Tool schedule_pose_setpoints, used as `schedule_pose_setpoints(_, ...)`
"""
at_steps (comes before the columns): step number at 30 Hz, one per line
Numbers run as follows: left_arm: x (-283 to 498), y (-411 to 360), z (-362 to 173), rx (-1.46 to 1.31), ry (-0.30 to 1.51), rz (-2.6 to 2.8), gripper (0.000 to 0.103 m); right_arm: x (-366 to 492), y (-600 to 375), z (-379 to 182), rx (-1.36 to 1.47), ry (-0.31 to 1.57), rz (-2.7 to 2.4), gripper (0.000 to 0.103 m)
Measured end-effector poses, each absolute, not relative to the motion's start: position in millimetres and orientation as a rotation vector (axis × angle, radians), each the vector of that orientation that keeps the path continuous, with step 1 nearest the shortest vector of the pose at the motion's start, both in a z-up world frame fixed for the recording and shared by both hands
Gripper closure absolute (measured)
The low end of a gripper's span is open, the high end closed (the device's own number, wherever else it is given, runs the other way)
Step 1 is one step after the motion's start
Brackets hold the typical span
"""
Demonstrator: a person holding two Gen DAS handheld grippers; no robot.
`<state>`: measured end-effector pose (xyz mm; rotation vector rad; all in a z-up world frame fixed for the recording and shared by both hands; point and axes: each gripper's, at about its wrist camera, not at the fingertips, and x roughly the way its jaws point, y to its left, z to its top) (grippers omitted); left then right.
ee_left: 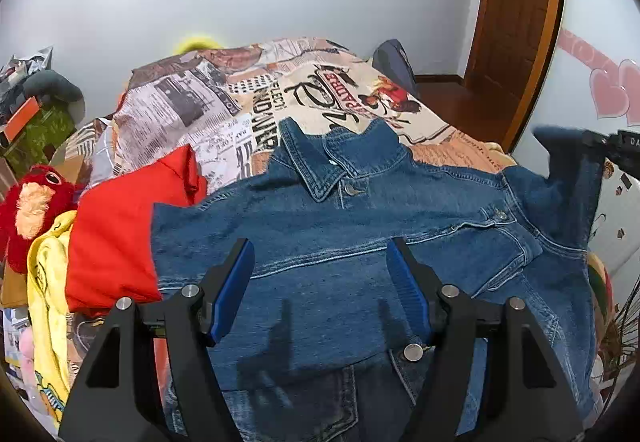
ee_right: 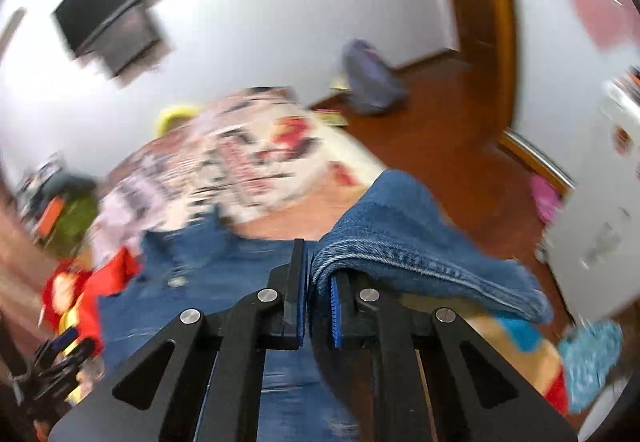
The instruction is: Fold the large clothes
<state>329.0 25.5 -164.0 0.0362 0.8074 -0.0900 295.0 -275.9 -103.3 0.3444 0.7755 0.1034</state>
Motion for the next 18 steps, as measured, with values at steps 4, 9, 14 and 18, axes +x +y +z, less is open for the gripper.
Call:
schedule_pose_setpoints(4, 323, 33, -161, 0.04, 0.795, -0.083, 0.035, 296, -219, -103, 0.266, 0.794, 0.237, 0.094)
schedule_pose_setpoints(9, 320, 44, -165, 0.013, 0.809, -0.083, 0.035, 302, -166, -148, 0.18, 0.968, 0.335, 0.092)
schedule_pose_setpoints(14, 320, 51, -174, -0.005, 0.842, -0.082, 0.035, 299, -158, -188, 0.181, 1.163, 0.372, 0.091)
schedule_pose_setpoints(18, 322, 52, -181, -0.014, 0.864, -0.082, 0.035, 290, -166, -188, 0.189, 1.205, 0.36, 0.081)
